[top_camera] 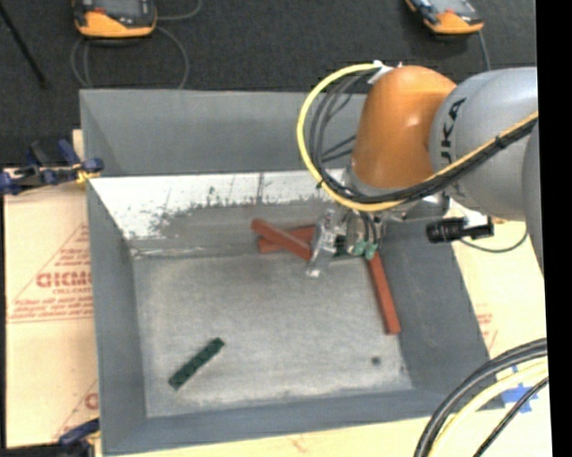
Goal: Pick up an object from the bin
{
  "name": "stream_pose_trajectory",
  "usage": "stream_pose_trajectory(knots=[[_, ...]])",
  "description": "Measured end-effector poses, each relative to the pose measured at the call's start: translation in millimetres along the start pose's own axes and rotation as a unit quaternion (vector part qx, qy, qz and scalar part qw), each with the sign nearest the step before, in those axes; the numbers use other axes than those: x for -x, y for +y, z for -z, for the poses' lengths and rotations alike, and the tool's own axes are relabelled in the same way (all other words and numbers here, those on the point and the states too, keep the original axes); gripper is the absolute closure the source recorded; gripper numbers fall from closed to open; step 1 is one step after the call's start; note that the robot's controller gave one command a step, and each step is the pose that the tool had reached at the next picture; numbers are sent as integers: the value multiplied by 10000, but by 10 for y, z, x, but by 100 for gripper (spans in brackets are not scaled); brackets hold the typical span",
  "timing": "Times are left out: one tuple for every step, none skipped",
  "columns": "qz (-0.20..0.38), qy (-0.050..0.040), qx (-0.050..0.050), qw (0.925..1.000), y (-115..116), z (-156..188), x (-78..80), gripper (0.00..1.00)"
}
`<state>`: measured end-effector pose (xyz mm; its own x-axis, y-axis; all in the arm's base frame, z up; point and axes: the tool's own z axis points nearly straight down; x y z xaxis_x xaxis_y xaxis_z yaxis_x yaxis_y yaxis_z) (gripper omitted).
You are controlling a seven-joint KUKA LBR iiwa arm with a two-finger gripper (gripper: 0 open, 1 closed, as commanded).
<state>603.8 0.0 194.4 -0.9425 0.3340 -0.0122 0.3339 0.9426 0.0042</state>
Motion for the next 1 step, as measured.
stream_pose_trajectory(knots=[[1742,15,-8,9847,90,435,398,100]])
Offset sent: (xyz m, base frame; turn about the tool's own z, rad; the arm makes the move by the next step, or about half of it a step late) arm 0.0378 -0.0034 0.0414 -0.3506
